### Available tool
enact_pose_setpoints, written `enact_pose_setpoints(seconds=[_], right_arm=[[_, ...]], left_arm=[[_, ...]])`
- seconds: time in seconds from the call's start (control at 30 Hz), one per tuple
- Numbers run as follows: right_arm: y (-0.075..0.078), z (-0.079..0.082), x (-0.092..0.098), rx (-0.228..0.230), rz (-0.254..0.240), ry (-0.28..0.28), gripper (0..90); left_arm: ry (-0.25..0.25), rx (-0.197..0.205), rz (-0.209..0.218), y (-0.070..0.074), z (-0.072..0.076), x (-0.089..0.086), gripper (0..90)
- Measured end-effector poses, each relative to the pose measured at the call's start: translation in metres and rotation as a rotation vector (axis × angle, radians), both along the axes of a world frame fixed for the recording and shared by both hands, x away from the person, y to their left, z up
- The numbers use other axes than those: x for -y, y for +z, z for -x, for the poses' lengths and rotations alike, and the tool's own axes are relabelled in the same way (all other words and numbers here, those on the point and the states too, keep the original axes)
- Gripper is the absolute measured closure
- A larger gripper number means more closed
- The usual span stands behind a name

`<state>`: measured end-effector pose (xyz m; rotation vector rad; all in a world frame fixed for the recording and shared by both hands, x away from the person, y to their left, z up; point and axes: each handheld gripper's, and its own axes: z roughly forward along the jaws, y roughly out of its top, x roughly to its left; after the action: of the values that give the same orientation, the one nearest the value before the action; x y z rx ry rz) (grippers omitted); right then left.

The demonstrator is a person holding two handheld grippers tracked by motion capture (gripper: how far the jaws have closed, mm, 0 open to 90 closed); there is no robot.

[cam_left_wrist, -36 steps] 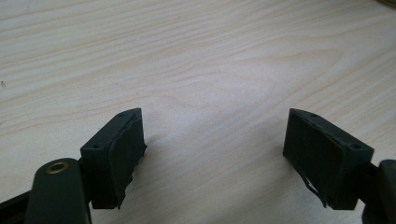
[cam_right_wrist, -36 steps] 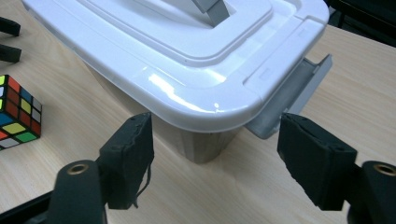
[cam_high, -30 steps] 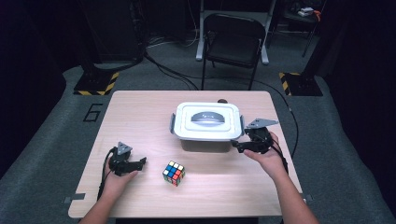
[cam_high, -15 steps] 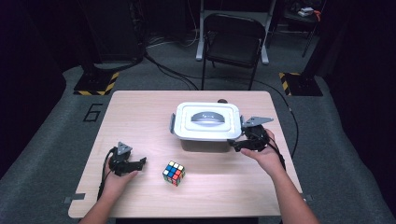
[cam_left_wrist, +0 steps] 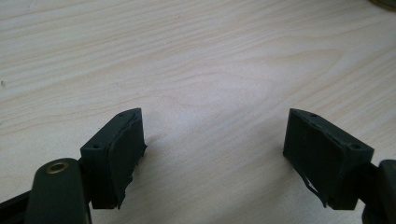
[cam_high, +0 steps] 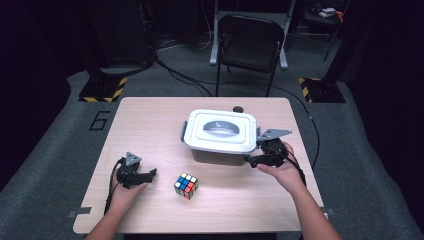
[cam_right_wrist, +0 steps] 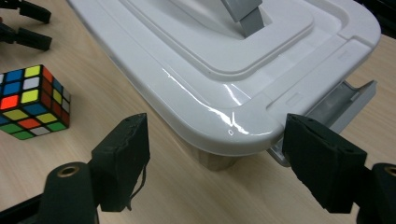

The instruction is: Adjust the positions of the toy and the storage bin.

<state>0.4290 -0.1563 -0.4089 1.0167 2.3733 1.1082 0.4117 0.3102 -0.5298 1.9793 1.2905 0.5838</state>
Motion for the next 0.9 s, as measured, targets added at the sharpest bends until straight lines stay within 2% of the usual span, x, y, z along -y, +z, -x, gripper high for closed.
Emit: enact_pose_setpoints(seconds=[0.23,0.4,0.73,0.9], right_arm=[[0.000,0.014,-0.007,-0.015,-0.023,0.027,24.5],[0.002,0.023,-0.014,-0.019,-0.015,0.046,24.6],[0.003,0.027,-0.021,-0.029,-0.016,0.061,24.9],[0.006,0.028,-0.024,-0.034,-0.011,0.069,28.0]], left_arm=[[0.000,0.000,0.000,0.000,0.000,0.000,20.1],[0.000,0.000,0.000,0.000,0.000,0.000,20.1],[0.001,0.000,0.000,0.000,0.000,0.000,20.2],[0.001,0.000,0.001,0.000,0.000,0.000,20.1]])
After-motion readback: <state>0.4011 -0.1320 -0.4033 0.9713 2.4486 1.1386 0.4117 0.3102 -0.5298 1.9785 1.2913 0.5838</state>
